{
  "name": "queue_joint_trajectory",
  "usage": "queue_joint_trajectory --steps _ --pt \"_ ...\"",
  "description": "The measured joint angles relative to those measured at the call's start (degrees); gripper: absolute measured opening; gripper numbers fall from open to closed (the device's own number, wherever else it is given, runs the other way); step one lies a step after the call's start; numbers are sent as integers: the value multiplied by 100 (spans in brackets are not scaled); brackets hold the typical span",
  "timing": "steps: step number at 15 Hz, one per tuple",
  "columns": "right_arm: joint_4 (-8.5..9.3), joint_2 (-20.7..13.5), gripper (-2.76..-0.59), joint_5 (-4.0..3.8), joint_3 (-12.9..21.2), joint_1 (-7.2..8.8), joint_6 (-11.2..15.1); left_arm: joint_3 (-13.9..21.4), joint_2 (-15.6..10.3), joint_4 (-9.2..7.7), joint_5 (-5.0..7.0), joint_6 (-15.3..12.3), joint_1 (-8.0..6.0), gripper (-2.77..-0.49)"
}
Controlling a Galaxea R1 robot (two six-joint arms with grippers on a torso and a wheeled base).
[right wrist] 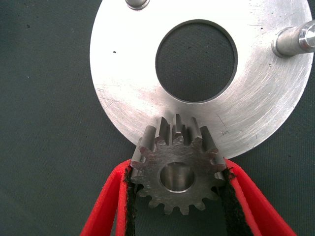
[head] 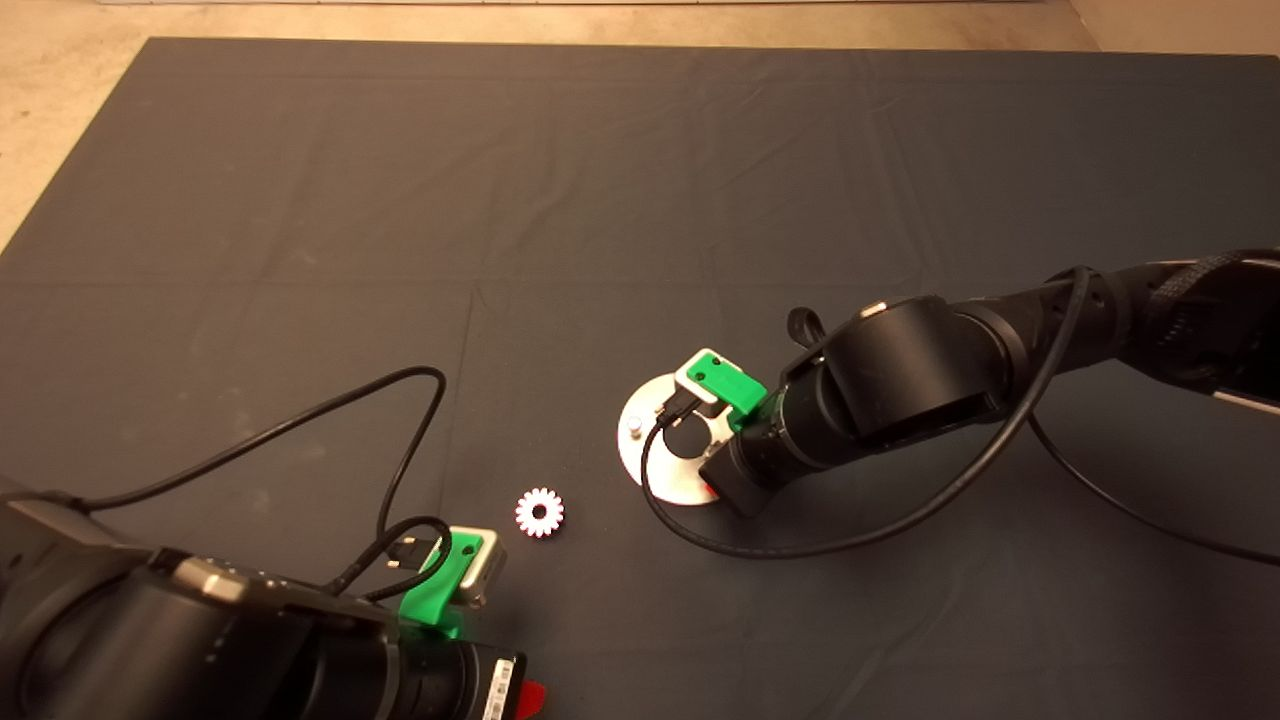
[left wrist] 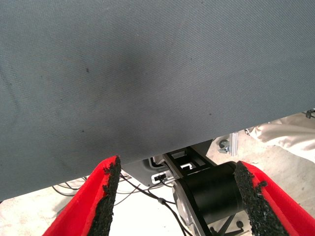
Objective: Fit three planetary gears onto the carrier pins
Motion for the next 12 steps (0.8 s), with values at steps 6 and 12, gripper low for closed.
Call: queue_joint_trajectory --steps 6,12 --pt "-2 100 -242 -45 -37 -17 -20 0 0 1 0 0 -2 -164" --pt "-46 151 -242 -69 -50 -50 -20 0 0 1 0 0 -2 -164"
